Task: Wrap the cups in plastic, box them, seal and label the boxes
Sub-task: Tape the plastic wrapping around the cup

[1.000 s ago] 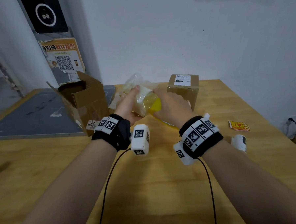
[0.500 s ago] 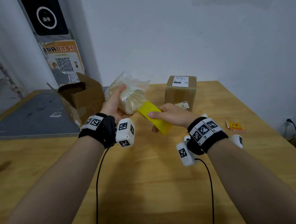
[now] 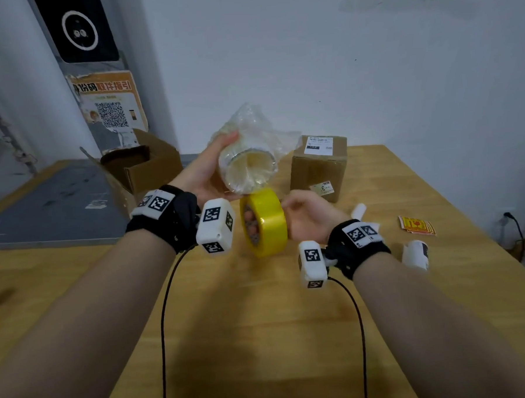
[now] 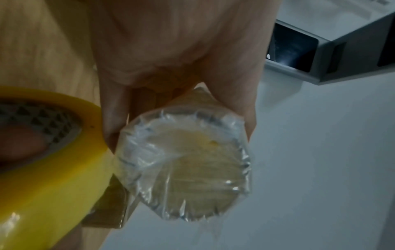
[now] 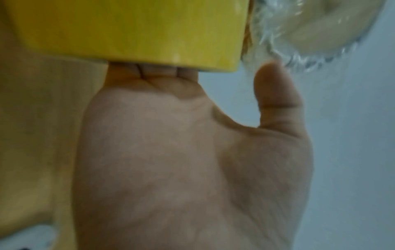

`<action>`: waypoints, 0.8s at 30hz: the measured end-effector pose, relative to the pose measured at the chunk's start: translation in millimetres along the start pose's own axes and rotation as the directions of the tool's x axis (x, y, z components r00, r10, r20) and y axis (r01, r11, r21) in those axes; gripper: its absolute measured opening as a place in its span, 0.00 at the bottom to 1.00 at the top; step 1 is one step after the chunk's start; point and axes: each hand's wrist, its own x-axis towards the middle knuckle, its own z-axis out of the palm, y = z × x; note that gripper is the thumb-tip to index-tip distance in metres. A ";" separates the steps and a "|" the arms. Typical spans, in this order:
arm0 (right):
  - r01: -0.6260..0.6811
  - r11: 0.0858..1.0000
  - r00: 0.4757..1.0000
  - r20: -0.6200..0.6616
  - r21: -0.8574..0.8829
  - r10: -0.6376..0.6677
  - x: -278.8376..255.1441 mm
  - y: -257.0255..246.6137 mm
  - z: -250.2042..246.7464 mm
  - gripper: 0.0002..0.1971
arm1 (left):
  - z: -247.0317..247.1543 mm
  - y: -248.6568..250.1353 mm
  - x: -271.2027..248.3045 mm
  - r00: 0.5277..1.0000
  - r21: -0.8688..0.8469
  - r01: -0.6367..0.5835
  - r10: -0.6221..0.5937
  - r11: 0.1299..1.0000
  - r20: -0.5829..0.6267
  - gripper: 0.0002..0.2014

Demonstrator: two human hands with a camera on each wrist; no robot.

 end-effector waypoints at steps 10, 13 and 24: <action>-0.103 0.991 0.944 -0.306 0.090 0.126 31.6 -6.3 13.5 0.18 | -3.1 -0.9 -6.8 0.990 0.146 0.043 -0.062 0.988 0.124 0.34; -0.091 0.993 0.926 -0.359 0.074 0.112 35.6 -7.5 9.7 0.18 | -6.0 -2.2 -6.7 0.988 0.127 0.040 -0.058 0.991 0.141 0.31; 0.040 0.978 0.828 -0.555 0.206 0.083 24.0 -38.5 -34.7 0.19 | -16.2 -21.0 3.0 0.996 0.174 0.021 -0.036 0.985 0.081 0.32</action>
